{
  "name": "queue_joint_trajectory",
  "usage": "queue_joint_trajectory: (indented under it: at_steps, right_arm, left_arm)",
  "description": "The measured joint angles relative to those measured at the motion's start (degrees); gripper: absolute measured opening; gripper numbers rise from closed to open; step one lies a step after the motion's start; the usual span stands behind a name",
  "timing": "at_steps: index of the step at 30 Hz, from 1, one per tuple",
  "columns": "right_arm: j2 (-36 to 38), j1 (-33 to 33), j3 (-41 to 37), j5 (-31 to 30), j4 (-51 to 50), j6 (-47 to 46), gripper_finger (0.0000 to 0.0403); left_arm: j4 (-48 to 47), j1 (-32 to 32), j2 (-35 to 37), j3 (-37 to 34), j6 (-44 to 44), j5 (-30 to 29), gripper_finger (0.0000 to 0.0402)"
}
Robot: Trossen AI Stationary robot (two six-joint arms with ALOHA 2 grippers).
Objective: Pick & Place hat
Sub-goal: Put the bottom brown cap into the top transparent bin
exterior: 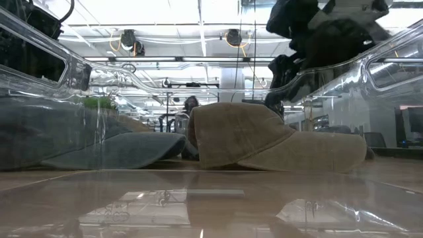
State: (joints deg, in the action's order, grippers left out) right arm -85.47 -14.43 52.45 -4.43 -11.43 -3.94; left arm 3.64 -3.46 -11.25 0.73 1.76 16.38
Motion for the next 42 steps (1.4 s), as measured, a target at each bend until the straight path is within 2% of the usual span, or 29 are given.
queue_joint_trajectory:
  at_steps: [9, 16, 23, 30, 42]
  right_arm:
    - [-1.4, 2.4, 0.1, 0.0, 1.6, 0.2, 0.0302]
    - [-5.0, 2.4, 0.1, 3.0, 3.0, 1.5, 0.0301]
    - [-5.4, 2.4, 0.1, 2.8, 3.5, 2.3, 0.0277]
    - [-5.4, 2.4, 0.1, 2.8, 3.5, 3.1, 0.0213]
    - [-5.4, 2.4, 0.1, 3.0, 3.4, 4.9, 0.0045]
  left_arm:
    - [0.0, 0.0, 0.0, 0.0, 0.0, 0.0, 0.0037]
    - [0.0, 0.0, 0.0, 0.0, 0.0, 0.0, 0.0037]
    - [0.0, 0.0, 0.0, 0.0, 0.0, 0.0, 0.0037]
    - [0.0, 0.0, 0.0, 0.0, 0.0, 0.0, 0.0037]
    - [0.0, 0.0, 0.0, 0.0, 0.0, 0.0, 0.0037]
